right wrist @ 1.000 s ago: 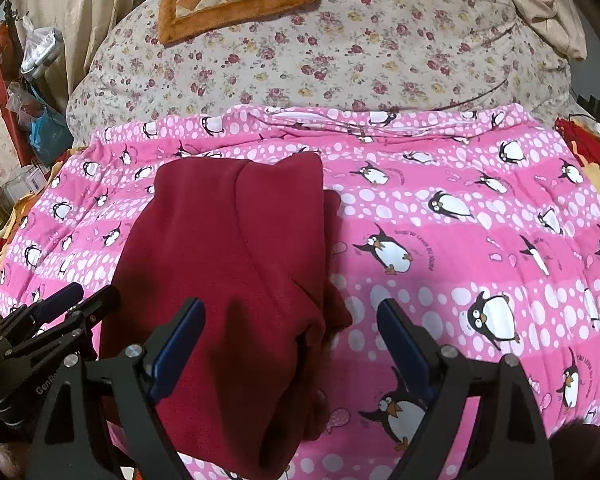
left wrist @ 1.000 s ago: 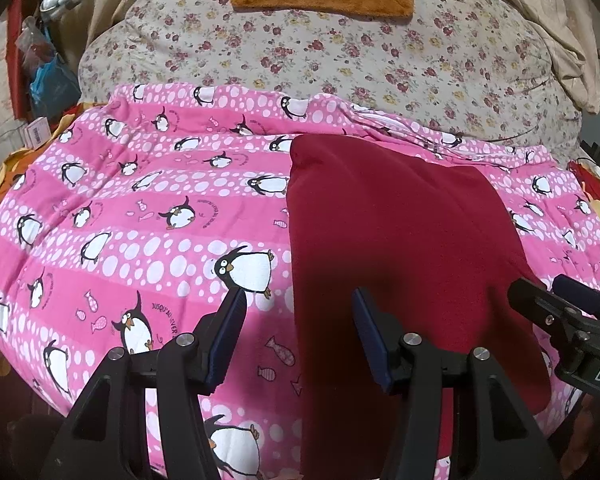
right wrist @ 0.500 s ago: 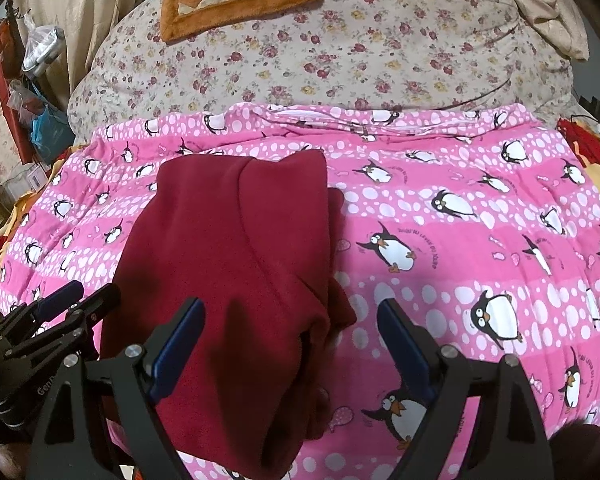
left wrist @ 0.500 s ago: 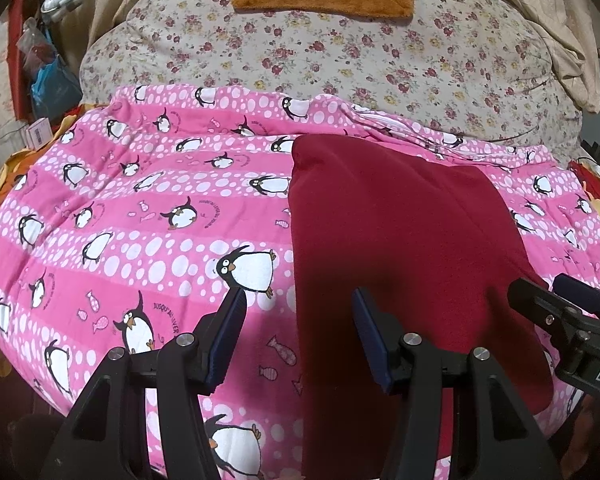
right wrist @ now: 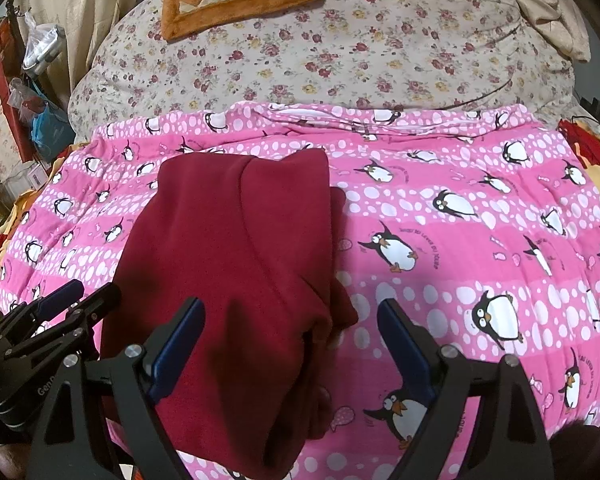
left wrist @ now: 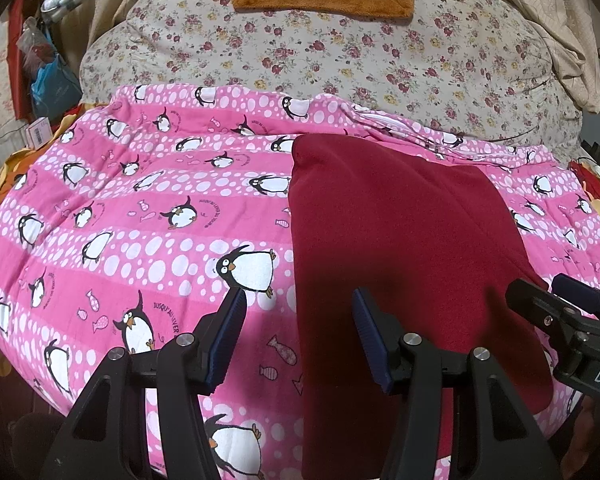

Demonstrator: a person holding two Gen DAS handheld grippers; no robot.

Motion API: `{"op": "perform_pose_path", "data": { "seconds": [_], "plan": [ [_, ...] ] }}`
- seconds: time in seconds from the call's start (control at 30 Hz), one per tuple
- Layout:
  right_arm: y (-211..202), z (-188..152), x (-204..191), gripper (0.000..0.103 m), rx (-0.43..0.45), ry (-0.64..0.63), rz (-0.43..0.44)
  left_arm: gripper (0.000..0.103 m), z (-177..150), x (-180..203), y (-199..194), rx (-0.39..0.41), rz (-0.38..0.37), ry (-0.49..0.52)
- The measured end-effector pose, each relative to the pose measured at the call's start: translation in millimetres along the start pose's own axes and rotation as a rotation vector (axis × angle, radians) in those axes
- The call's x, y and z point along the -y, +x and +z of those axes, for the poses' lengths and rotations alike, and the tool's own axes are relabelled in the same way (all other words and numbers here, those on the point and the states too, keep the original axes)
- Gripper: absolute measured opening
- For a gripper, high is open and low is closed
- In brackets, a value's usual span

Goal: Fold small clothes

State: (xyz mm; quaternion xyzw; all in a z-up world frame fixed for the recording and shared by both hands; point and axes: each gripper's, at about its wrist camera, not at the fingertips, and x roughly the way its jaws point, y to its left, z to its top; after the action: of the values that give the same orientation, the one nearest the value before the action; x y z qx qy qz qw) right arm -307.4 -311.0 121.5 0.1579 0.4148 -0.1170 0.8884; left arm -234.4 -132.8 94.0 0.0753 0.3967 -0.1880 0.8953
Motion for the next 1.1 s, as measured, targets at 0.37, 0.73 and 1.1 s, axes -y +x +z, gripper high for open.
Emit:
{"op": "perform_pose_path", "data": {
  "seconds": [0.37,0.73,1.1],
  "plan": [
    [1.1,1.0,-1.8,0.091,-0.008,-0.010,0.003,0.035,0.2,-0.1,0.3,0.000,0.001,-0.001],
    [1.8,1.0,-1.7,0.091,-0.011,-0.010,0.003,0.035,0.0,-0.5,0.1,0.000,0.000,0.000],
    [2.2,-0.5,-1.5,0.091,-0.014,-0.006,0.006,0.035,-0.9,-1.3,0.1,0.001,0.000,0.001]
  ]
}}
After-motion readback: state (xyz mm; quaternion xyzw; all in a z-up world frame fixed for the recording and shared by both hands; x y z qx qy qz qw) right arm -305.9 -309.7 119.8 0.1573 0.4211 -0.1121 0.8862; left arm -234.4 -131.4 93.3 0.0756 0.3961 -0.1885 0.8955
